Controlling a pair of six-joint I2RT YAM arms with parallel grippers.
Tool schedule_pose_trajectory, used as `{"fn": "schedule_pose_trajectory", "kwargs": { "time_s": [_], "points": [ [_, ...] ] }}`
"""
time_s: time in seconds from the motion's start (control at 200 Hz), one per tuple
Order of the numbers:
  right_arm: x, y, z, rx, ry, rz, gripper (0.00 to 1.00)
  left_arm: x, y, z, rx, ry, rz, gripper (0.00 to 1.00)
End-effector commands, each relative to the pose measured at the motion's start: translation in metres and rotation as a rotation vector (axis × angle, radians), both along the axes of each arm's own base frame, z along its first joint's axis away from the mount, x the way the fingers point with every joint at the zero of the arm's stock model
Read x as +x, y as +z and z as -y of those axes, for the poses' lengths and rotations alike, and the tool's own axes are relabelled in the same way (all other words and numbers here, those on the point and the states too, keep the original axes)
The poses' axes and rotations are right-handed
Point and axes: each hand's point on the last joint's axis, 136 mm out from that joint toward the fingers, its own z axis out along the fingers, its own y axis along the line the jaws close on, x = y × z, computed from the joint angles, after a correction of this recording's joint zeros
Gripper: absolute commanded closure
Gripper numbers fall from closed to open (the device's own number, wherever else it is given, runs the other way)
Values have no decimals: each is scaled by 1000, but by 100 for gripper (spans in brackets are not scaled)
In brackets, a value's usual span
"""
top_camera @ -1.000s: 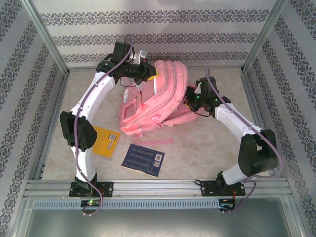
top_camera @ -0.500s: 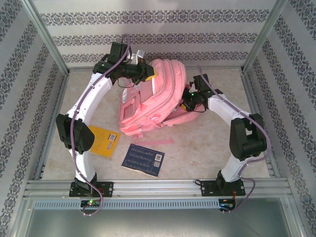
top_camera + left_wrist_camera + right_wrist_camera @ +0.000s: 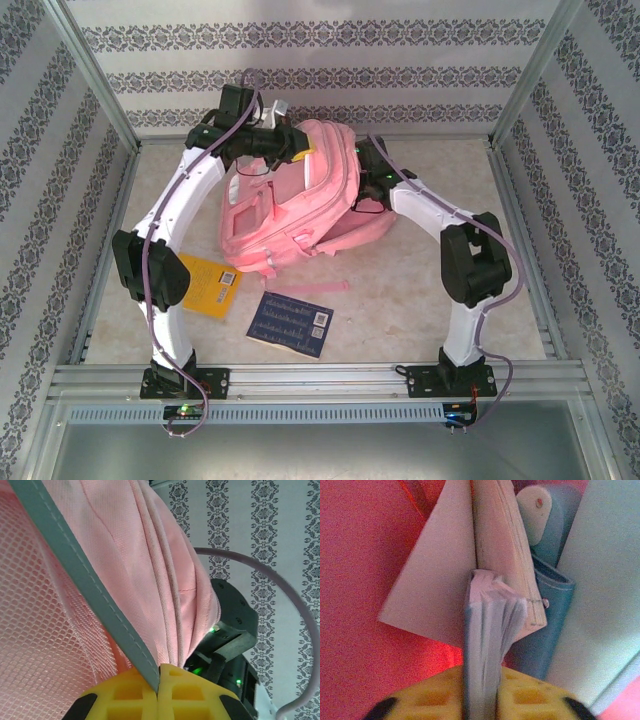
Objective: Pack the student bag
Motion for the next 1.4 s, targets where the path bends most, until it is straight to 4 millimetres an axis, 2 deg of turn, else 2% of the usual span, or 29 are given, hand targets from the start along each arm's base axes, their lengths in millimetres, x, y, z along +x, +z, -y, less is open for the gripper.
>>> {"fn": "schedule_pose_trajectory", "kwargs": {
  "time_s": [0.0, 0.035, 0.1, 0.195, 0.295, 0.395, 0.465, 0.565, 0.7, 0.834, 0.969, 1.044, 1.139, 1.214, 1.319, 1.394],
  "points": [
    [1, 0, -21, 74, 40, -24, 49, -11, 78, 8, -126, -78, 254, 100],
    [2, 4, -18, 67, 34, -5, 43, -9, 77, 8, -123, -76, 252, 100],
    [4, 12, 1, 22, -13, 40, 36, -7, 74, 5, -107, -68, 252, 100],
    [6, 30, 45, -61, -138, 104, 31, -2, 69, 0, -83, -51, 247, 100],
    [-5, 49, 89, -165, -246, 160, 28, 4, 66, -4, -56, -36, 253, 100],
    [-26, 67, 123, -296, -307, 214, 27, 12, 58, -5, -23, -23, 247, 100],
    [-46, 71, 148, -416, -352, 222, 26, 19, 48, -5, 5, -8, 233, 100],
    [-81, 65, 185, -564, -431, 187, 26, 29, 30, -3, 44, 6, 200, 100],
    [-128, 56, 212, -597, -493, 171, 28, 37, 7, 15, 99, -12, 181, 100],
    [-163, 43, 225, -605, -478, 140, 27, 46, -17, 38, 136, -27, 157, 95],
    [-184, 48, 236, -638, -467, 160, 27, 47, -36, 55, 184, -32, 137, 88],
    [-189, 54, 234, -620, -450, 180, 26, 44, -48, 54, 246, -19, 122, 79],
    [-190, 64, 212, -534, -363, 226, 27, 37, -52, 46, 301, 6, 99, 67],
    [-194, 66, 191, -500, -254, 241, 27, 25, -43, 36, 349, 30, 121, 60],
    [-205, 67, 163, -499, -92, 281, 29, 1, -23, 11, 400, 92, 155, 52],
    [-214, 64, 139, -468, 26, 306, 30, -26, -18, -8, 411, 131, 162, 47]
  ]
}}
